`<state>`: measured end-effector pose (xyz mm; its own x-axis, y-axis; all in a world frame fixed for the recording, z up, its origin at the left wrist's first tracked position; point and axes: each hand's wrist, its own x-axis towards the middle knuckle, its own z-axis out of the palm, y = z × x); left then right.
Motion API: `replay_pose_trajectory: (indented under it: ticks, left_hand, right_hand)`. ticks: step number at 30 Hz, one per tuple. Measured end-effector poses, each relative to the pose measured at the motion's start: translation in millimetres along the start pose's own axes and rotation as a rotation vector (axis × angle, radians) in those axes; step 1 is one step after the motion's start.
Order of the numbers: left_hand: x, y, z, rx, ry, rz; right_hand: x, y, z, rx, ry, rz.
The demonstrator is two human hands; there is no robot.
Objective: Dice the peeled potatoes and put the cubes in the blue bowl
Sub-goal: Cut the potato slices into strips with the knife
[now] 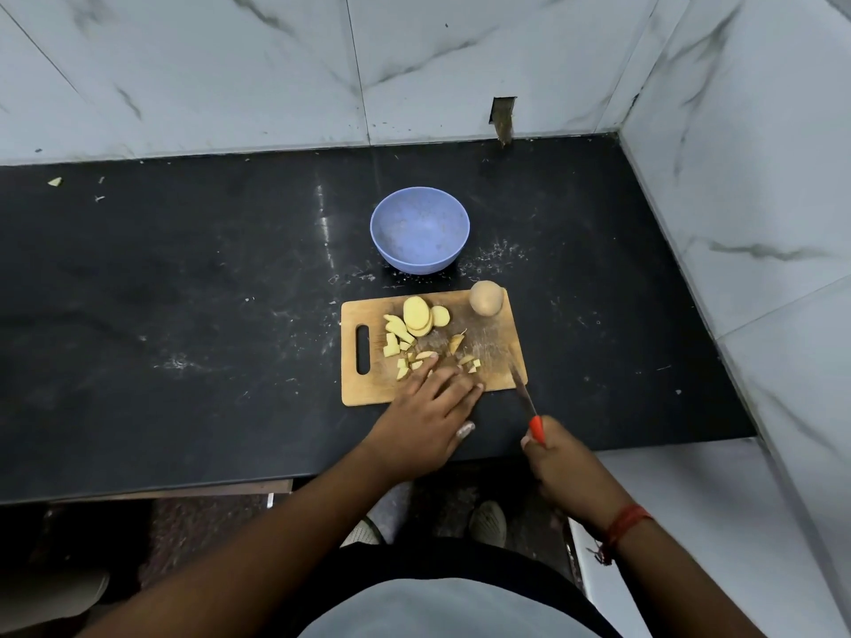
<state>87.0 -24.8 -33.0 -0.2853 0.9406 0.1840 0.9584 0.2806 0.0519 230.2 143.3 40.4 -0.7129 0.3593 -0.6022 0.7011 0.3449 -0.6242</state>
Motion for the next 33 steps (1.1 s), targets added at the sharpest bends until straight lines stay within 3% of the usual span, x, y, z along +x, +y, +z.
replay_pose_trajectory:
  ticks: [4,8,11,14,19,24,33]
  left_hand:
    - [-0.7,-8.0,2.6,0.063,-0.056,0.003]
    - [-9.2,-24.2,-6.0,0.094,-0.012,-0.062]
    - [-2.6,-21.5,-13.3,0.066,-0.001,-0.011]
    - [22.8,-0.6,-11.0,0.054,-0.058,0.010]
    - [37.9,4.5,-10.0,0.136,-0.155,-0.095]
    - [1.6,-13.8,-9.0,0.144,-0.113,-0.004]
    - [-10.2,-17.5,-12.5,0.087,-0.084,-0.127]
  right_hand:
    - [4.6,1.5,-1.5,0.046,-0.007,0.004]
    - [5.2,2.5,-1.4,0.055,0.010,-0.018]
    - [6.1,0.2,-2.3,0.043,0.016,-0.022]
    - [7.0,-5.1,-2.9,0.050,0.012,-0.021]
    - [5.2,-9.8,-7.0,0.083,-0.013,-0.023]
    - [1.1,-4.5,-7.0,0.092,-0.030,-0.013]
    - [9.2,-12.1,4.4,-0.048,-0.049,-0.076]
